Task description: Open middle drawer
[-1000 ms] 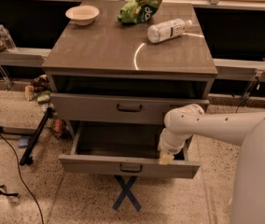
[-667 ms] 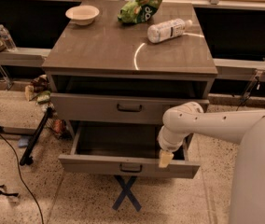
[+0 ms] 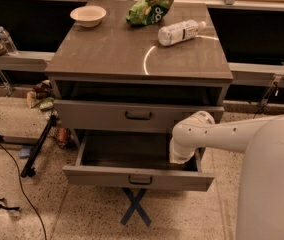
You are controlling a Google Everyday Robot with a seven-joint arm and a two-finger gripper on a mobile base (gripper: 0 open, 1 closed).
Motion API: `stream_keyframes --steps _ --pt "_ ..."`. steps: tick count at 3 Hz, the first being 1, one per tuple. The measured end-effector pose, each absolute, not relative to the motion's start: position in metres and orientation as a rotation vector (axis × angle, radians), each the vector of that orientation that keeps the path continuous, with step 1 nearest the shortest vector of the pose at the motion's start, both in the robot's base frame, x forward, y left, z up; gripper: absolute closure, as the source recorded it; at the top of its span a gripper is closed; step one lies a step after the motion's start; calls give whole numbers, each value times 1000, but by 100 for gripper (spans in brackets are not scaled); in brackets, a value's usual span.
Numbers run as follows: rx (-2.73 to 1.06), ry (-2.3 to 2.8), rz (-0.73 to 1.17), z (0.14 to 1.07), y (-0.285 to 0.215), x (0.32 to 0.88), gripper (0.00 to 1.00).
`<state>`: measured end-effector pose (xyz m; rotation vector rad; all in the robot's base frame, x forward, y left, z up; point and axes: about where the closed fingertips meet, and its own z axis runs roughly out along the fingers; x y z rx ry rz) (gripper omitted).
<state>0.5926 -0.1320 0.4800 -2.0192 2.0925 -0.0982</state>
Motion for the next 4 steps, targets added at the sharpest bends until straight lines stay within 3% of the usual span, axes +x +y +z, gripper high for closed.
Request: stream_keyframes --steps 1,4 --pt "-1989 2090 -131 475 -134 601 100" --pt "-1895 1932 -21 426 -121 605 100"
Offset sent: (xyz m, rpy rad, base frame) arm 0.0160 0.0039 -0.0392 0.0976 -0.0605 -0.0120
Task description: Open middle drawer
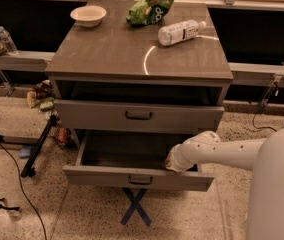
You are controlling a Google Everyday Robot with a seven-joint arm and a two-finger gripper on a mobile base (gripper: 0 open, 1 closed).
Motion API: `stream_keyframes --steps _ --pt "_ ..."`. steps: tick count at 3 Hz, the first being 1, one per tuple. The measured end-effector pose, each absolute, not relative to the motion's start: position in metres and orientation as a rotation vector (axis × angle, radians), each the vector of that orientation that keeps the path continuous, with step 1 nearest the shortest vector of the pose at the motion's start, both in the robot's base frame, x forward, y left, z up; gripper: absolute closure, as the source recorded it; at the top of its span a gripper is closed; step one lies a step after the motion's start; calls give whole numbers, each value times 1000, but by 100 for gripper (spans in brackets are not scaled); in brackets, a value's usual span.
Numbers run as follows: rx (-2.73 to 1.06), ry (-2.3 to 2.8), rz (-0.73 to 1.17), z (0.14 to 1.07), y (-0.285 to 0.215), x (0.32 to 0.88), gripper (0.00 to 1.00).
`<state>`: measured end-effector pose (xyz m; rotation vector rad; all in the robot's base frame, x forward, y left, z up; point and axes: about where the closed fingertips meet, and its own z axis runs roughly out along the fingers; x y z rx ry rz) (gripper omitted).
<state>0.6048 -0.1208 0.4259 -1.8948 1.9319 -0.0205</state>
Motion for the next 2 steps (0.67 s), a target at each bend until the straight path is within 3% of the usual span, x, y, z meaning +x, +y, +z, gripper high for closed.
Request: stream_keyframes --steps 2 --pt "-1913 1906 -25 405 -112 603 100"
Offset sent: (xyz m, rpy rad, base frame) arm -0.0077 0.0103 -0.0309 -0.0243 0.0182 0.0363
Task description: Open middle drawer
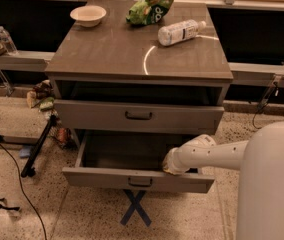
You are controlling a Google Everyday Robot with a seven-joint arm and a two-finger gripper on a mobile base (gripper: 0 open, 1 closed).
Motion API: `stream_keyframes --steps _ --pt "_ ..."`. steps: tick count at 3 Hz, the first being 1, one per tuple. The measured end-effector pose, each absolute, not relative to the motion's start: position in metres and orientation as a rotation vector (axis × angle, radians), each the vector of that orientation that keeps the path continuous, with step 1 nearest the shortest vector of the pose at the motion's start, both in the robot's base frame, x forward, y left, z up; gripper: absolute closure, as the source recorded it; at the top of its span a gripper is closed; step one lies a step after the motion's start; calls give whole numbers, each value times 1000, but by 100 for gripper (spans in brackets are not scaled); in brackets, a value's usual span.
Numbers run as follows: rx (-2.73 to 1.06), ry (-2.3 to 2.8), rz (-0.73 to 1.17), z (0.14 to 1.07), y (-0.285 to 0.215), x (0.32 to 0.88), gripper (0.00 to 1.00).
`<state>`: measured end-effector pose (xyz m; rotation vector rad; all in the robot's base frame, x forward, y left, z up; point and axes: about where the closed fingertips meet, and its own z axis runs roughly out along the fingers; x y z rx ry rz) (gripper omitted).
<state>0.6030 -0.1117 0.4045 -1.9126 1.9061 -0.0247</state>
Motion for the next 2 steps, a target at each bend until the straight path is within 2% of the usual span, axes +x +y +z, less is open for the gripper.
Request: stream_keyframes --steps 2 --pt "-1987 2036 172 405 -113 564 100"
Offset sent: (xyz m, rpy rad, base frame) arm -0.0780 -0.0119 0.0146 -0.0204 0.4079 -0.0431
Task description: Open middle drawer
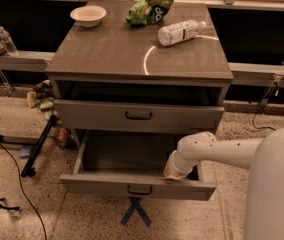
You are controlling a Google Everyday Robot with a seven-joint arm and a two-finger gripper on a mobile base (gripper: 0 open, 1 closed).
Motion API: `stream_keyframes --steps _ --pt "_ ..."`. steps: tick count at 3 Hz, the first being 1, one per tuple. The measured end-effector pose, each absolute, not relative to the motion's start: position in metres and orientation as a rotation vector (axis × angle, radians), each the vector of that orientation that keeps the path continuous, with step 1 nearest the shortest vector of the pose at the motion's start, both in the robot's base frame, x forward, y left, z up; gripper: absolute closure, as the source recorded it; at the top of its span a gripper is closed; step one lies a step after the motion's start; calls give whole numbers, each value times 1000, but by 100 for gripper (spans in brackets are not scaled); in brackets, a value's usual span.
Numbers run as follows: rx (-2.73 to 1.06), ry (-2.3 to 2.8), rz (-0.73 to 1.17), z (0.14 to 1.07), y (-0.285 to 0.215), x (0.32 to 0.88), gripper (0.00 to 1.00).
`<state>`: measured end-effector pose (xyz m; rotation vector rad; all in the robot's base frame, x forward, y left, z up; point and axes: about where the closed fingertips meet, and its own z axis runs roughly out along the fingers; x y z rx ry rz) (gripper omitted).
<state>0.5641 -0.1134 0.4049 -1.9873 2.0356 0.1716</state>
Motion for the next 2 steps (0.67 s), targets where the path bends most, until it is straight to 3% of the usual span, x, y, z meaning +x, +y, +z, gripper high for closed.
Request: stream_keyframes --steps 2 --pt "-1976 2171 503 423 -102 500 100"
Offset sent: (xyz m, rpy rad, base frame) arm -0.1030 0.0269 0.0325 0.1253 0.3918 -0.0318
